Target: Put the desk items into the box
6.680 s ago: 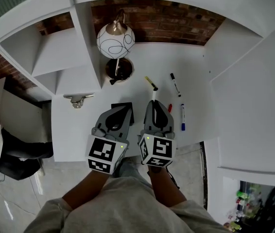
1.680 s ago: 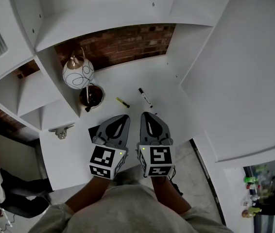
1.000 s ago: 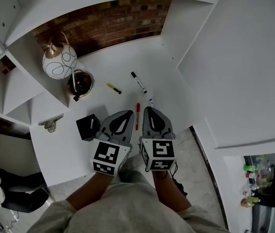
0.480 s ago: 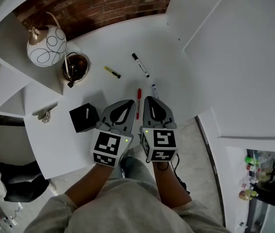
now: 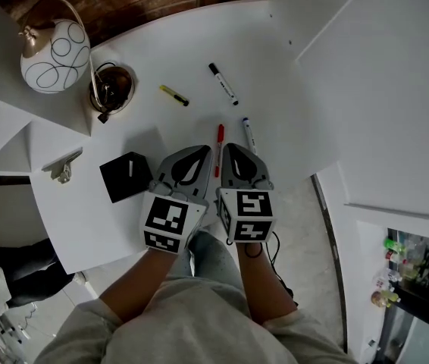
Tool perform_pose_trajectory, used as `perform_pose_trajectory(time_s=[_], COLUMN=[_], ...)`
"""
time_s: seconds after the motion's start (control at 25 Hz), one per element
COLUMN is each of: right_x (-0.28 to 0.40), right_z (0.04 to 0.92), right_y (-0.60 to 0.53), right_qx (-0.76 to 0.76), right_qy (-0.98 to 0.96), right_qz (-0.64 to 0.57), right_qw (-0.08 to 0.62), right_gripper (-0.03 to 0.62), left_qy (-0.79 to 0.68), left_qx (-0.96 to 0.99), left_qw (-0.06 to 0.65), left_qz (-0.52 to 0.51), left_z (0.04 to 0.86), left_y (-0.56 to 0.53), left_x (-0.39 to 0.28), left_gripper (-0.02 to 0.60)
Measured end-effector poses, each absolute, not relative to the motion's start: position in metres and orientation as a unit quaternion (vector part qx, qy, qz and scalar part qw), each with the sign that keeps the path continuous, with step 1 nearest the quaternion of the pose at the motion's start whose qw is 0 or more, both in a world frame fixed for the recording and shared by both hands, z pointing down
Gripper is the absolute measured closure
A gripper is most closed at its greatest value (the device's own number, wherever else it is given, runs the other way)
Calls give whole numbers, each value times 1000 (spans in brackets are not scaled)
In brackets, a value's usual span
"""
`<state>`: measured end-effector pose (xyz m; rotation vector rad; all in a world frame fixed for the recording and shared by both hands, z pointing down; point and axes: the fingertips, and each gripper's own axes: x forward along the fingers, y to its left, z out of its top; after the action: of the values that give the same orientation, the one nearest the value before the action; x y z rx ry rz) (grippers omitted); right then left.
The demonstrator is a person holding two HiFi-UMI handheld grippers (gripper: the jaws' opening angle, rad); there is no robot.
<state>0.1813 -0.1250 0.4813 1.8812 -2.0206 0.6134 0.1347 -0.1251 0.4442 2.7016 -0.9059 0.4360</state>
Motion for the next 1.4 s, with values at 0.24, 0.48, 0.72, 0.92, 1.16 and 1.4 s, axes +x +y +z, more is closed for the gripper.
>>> perform_pose_trajectory(time_s=[0.24,0.48,0.72,0.92,1.16,1.4], right_x=[181,183,181,180,176,176], right_z=[513,541,562,576,590,601], right_y=[-132,-136,-137,-141,-143,-141], right_qx=[650,639,620,608,594,594], right_qy=[-697,-686,-677,-670,-656,-640], right_qz=[249,285,333,359,391,403], right_qw=[172,199,213,229,252,274], right_gripper=[577,576,573,531,497,499], left_qy=[-312,-314,-320,-323,-320,-316], left_qx=[926,921,917,913,912,912], left_qw=[137,149,155,161,168,171], left_qz=[164,175,183,189,194,198], left_z=[467,484,494,499,504,506], left_y=[-134,-143,-150,-152,-150,-148], left_x=[134,134,134,132,131,130], left_gripper=[574,574,574,574,574,574])
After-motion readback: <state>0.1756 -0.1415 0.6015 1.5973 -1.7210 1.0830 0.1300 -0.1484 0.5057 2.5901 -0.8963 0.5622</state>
